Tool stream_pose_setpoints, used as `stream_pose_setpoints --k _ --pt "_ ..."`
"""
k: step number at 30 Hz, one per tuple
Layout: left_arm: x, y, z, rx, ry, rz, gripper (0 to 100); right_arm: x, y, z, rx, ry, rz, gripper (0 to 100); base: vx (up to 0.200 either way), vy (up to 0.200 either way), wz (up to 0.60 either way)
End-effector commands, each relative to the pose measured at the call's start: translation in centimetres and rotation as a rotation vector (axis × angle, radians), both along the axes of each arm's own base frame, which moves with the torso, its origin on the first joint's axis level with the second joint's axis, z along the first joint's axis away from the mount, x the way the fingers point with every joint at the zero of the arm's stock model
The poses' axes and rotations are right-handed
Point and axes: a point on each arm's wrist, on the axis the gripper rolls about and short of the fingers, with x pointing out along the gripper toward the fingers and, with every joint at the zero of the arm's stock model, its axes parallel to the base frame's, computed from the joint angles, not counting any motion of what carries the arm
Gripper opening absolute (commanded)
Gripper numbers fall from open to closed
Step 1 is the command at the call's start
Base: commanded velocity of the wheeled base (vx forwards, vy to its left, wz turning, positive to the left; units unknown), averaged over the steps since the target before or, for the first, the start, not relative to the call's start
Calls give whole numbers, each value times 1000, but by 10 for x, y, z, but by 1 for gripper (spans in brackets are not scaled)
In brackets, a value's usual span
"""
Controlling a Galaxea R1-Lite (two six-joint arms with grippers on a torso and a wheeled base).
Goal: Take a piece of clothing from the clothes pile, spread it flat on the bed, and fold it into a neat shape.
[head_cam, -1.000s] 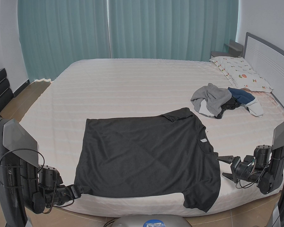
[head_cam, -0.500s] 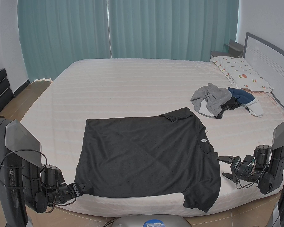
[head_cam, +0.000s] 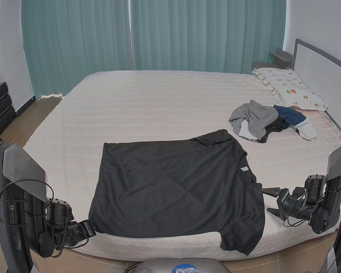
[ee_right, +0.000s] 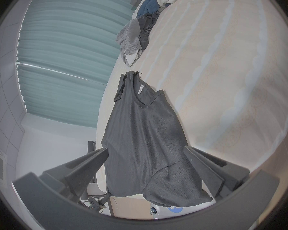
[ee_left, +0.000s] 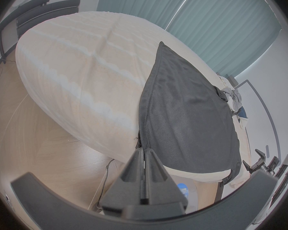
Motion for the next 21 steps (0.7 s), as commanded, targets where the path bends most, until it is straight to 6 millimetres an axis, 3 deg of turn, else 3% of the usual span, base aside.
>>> stream_pose_setpoints --k 1,8,15,21 --pt "0 1 4 2 -18 9 0 -1 0 4 -15 -26 6 100 0 0 0" --pt "2 7 14 0 -60 41 0 -11 -1 0 -146 -37 58 100 0 0 0" --pt "7 8 25 -52 -116 95 0 -9 10 -22 -209 27 68 100 0 0 0" --pt "14 11 33 -117 -159 151 0 -1 14 -29 -227 15 70 100 0 0 0"
